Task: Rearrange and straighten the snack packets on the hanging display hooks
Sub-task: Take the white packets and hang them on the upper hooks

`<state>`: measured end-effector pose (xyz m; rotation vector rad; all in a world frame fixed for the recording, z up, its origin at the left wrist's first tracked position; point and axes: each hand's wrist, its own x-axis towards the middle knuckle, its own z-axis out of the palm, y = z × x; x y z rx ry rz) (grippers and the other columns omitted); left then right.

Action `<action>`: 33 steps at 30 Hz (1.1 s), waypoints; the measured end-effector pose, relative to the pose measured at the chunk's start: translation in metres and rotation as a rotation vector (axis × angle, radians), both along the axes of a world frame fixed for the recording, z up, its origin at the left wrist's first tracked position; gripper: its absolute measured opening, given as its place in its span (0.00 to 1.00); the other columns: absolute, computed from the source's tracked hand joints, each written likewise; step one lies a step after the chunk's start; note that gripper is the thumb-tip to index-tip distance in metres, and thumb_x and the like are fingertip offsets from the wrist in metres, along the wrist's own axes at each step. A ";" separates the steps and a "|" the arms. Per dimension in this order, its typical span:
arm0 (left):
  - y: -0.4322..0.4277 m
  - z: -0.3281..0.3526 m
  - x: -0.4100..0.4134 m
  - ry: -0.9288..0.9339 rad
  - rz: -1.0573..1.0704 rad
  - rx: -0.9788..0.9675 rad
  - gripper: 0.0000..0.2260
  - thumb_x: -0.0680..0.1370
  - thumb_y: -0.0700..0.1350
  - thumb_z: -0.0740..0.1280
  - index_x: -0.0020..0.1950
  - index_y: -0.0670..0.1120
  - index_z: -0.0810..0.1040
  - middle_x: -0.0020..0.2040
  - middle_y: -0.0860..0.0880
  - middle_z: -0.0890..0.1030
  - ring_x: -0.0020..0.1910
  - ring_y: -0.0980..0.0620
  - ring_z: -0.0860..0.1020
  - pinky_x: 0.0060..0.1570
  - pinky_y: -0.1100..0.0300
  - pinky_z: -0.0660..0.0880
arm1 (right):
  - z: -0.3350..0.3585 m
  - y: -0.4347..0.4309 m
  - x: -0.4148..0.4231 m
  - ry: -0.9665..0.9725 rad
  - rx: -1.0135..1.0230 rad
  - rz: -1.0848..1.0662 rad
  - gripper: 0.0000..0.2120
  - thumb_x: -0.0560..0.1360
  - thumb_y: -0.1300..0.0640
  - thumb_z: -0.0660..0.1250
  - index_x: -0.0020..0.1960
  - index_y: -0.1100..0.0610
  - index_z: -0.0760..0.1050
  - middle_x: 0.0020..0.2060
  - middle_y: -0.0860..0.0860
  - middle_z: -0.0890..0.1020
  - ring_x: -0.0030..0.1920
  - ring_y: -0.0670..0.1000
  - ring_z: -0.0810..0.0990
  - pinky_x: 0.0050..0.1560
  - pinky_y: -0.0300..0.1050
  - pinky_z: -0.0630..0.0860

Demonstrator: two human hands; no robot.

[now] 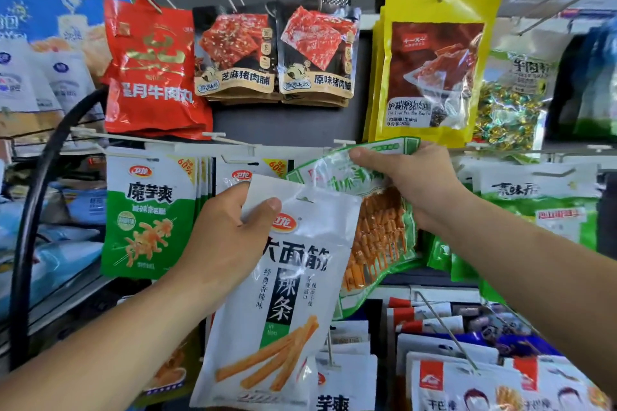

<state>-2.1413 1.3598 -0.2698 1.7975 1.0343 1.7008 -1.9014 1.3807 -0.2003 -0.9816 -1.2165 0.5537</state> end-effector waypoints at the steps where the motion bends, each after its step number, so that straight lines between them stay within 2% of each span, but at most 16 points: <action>1: -0.001 0.000 0.002 0.003 -0.002 0.002 0.06 0.83 0.45 0.68 0.54 0.48 0.84 0.49 0.54 0.88 0.51 0.54 0.86 0.59 0.45 0.81 | -0.001 -0.006 0.005 0.005 0.037 -0.027 0.25 0.62 0.55 0.87 0.52 0.59 0.78 0.39 0.63 0.86 0.33 0.50 0.84 0.28 0.37 0.79; 3: -0.002 0.001 0.009 0.015 0.001 0.005 0.06 0.82 0.45 0.68 0.55 0.49 0.84 0.49 0.55 0.88 0.51 0.54 0.86 0.59 0.46 0.81 | -0.004 -0.013 0.021 0.026 0.092 -0.081 0.23 0.64 0.55 0.86 0.51 0.60 0.78 0.36 0.60 0.84 0.30 0.50 0.83 0.27 0.36 0.77; 5: -0.001 0.001 0.018 0.013 0.003 -0.004 0.06 0.82 0.45 0.68 0.55 0.50 0.85 0.48 0.56 0.88 0.49 0.55 0.86 0.57 0.46 0.82 | -0.009 -0.017 0.043 0.000 0.078 -0.165 0.24 0.63 0.51 0.87 0.49 0.58 0.77 0.37 0.58 0.80 0.32 0.52 0.79 0.27 0.36 0.75; 7: 0.002 0.000 0.029 0.013 0.002 -0.020 0.06 0.82 0.44 0.68 0.54 0.50 0.85 0.47 0.56 0.89 0.49 0.53 0.86 0.56 0.45 0.82 | -0.014 -0.020 0.063 -0.022 0.044 -0.242 0.24 0.62 0.48 0.87 0.44 0.57 0.76 0.34 0.57 0.78 0.32 0.52 0.78 0.30 0.42 0.74; 11: 0.009 -0.006 0.053 0.037 -0.014 -0.039 0.06 0.82 0.45 0.68 0.54 0.52 0.85 0.47 0.57 0.88 0.47 0.56 0.86 0.50 0.54 0.82 | -0.018 -0.022 0.088 -0.007 0.011 -0.339 0.27 0.63 0.47 0.86 0.33 0.55 0.68 0.28 0.55 0.73 0.31 0.54 0.74 0.36 0.50 0.72; 13: 0.012 -0.008 0.064 0.033 -0.024 -0.037 0.05 0.82 0.45 0.68 0.53 0.52 0.85 0.46 0.58 0.87 0.46 0.59 0.85 0.46 0.62 0.80 | -0.018 -0.022 0.095 0.021 0.010 -0.364 0.26 0.64 0.46 0.86 0.36 0.56 0.69 0.31 0.56 0.75 0.33 0.55 0.76 0.38 0.54 0.77; 15: 0.013 -0.008 0.073 0.039 -0.027 -0.031 0.05 0.82 0.45 0.69 0.51 0.54 0.83 0.44 0.61 0.86 0.43 0.64 0.84 0.39 0.70 0.77 | -0.017 -0.022 0.101 0.045 0.001 -0.379 0.25 0.64 0.46 0.86 0.42 0.56 0.72 0.36 0.57 0.79 0.37 0.57 0.81 0.47 0.60 0.82; 17: 0.015 -0.006 0.080 0.045 -0.033 -0.016 0.05 0.82 0.45 0.69 0.51 0.54 0.84 0.43 0.62 0.86 0.42 0.68 0.83 0.36 0.75 0.75 | -0.018 -0.022 0.106 0.081 0.023 -0.390 0.25 0.65 0.47 0.85 0.50 0.59 0.76 0.40 0.57 0.79 0.39 0.56 0.82 0.48 0.55 0.82; 19: 0.016 -0.005 0.084 0.038 -0.044 -0.007 0.05 0.82 0.46 0.69 0.52 0.54 0.84 0.43 0.62 0.87 0.43 0.65 0.84 0.39 0.70 0.77 | -0.020 -0.022 0.111 0.123 0.038 -0.381 0.31 0.66 0.47 0.84 0.61 0.60 0.76 0.42 0.56 0.80 0.38 0.55 0.83 0.49 0.50 0.83; 21: 0.016 -0.004 0.088 0.029 -0.061 -0.006 0.05 0.82 0.46 0.69 0.50 0.54 0.84 0.42 0.63 0.87 0.43 0.64 0.84 0.41 0.64 0.78 | -0.022 -0.021 0.116 0.119 0.043 -0.378 0.33 0.66 0.47 0.85 0.62 0.60 0.75 0.42 0.56 0.80 0.41 0.56 0.87 0.56 0.54 0.83; 23: 0.017 -0.004 0.092 0.036 -0.064 0.000 0.05 0.82 0.46 0.69 0.48 0.53 0.83 0.42 0.65 0.86 0.42 0.64 0.83 0.42 0.62 0.78 | -0.024 -0.020 0.120 0.110 0.042 -0.372 0.35 0.66 0.47 0.84 0.65 0.62 0.75 0.43 0.57 0.80 0.44 0.57 0.87 0.56 0.55 0.83; 26: 0.017 -0.005 0.095 0.041 -0.055 0.001 0.05 0.82 0.47 0.69 0.51 0.51 0.85 0.42 0.63 0.87 0.42 0.63 0.84 0.46 0.58 0.80 | -0.028 -0.014 0.121 0.067 0.006 -0.393 0.22 0.69 0.46 0.82 0.50 0.57 0.75 0.41 0.58 0.78 0.41 0.56 0.82 0.52 0.54 0.80; 28: 0.019 -0.006 0.095 0.043 -0.051 0.001 0.05 0.82 0.46 0.69 0.50 0.51 0.84 0.43 0.63 0.87 0.43 0.60 0.84 0.46 0.58 0.80 | -0.034 -0.006 0.121 0.029 -0.017 -0.415 0.20 0.72 0.46 0.80 0.42 0.57 0.72 0.40 0.57 0.77 0.41 0.56 0.79 0.48 0.52 0.77; 29: 0.020 -0.007 0.094 0.046 -0.050 0.001 0.05 0.82 0.46 0.69 0.49 0.52 0.84 0.43 0.63 0.87 0.43 0.60 0.84 0.45 0.59 0.80 | -0.036 -0.001 0.121 0.002 -0.023 -0.433 0.20 0.72 0.45 0.79 0.42 0.57 0.72 0.40 0.56 0.77 0.42 0.55 0.78 0.47 0.51 0.76; 31: 0.020 -0.008 0.091 0.055 -0.051 -0.001 0.06 0.82 0.45 0.68 0.48 0.54 0.83 0.42 0.63 0.86 0.43 0.62 0.84 0.42 0.62 0.79 | -0.040 0.004 0.118 -0.100 -0.040 -0.493 0.24 0.71 0.43 0.79 0.57 0.58 0.76 0.51 0.53 0.80 0.49 0.56 0.80 0.51 0.49 0.77; 33: 0.021 -0.011 0.083 0.039 -0.060 -0.016 0.05 0.82 0.46 0.68 0.50 0.55 0.83 0.43 0.63 0.87 0.45 0.61 0.85 0.43 0.63 0.80 | -0.043 -0.003 0.113 -0.259 0.033 -0.623 0.29 0.73 0.47 0.78 0.69 0.55 0.71 0.62 0.52 0.76 0.59 0.53 0.76 0.58 0.47 0.73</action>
